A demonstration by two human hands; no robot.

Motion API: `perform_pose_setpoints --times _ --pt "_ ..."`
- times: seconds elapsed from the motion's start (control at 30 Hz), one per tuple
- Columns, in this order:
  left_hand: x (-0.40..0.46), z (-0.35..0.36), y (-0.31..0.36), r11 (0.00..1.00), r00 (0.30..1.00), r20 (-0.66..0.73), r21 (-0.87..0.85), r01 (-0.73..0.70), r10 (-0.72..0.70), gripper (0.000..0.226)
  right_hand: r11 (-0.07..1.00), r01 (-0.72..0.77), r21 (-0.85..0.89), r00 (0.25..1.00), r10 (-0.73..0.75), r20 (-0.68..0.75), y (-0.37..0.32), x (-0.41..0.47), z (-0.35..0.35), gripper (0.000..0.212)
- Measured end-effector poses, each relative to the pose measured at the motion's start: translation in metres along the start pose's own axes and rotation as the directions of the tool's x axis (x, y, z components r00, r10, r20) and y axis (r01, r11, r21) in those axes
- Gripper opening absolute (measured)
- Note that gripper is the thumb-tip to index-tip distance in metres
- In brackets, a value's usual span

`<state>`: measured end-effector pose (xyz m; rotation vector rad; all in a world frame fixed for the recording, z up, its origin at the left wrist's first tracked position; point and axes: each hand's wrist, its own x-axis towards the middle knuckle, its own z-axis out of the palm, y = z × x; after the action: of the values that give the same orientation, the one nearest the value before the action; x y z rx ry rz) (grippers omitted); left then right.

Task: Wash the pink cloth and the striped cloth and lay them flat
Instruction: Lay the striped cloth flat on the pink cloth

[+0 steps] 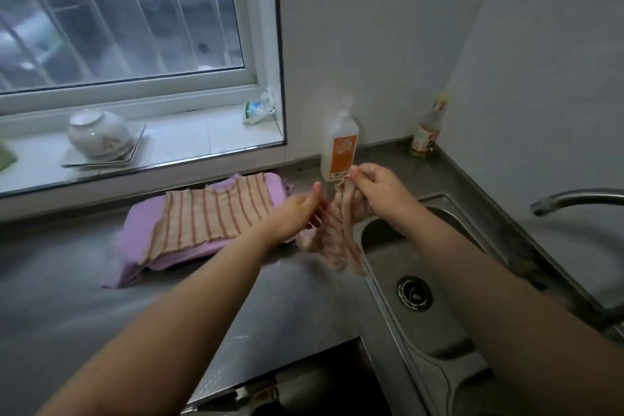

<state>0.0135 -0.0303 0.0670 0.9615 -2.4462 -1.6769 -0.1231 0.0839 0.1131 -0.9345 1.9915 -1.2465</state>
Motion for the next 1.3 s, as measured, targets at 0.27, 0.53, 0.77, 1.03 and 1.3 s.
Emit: perform_pose_setpoints --times 0.27,0.53,0.77,1.03,1.3 --pt "0.001 -0.011 -0.040 0.900 0.982 0.127 -0.430 -0.073 0.140 0.016 0.829 -0.153 0.538 0.982 0.064 0.180 -0.039 0.032 0.054 0.014" --pt "0.000 -0.062 -0.089 0.963 0.998 0.044 -0.267 -0.032 0.046 0.018 0.798 -0.258 0.545 0.960 0.150 0.235 -0.048 0.051 0.073 0.032" --pt "-0.013 -0.126 -0.118 0.990 0.976 -0.213 -0.122 -0.070 0.043 0.053 0.894 -0.341 0.289 0.923 0.261 0.281 -0.045 0.063 0.084 0.036" --pt "-0.033 -0.208 -0.158 0.968 0.972 0.191 -0.183 0.170 -0.135 0.044 0.948 -0.313 0.065 0.870 0.258 0.420 -0.030 0.091 0.104 0.028" --pt "-0.036 -0.267 -0.175 0.945 0.921 0.219 0.024 0.327 -0.324 0.037 0.920 -0.261 -0.293 0.824 0.370 0.429 -0.016 0.142 0.136 0.018"
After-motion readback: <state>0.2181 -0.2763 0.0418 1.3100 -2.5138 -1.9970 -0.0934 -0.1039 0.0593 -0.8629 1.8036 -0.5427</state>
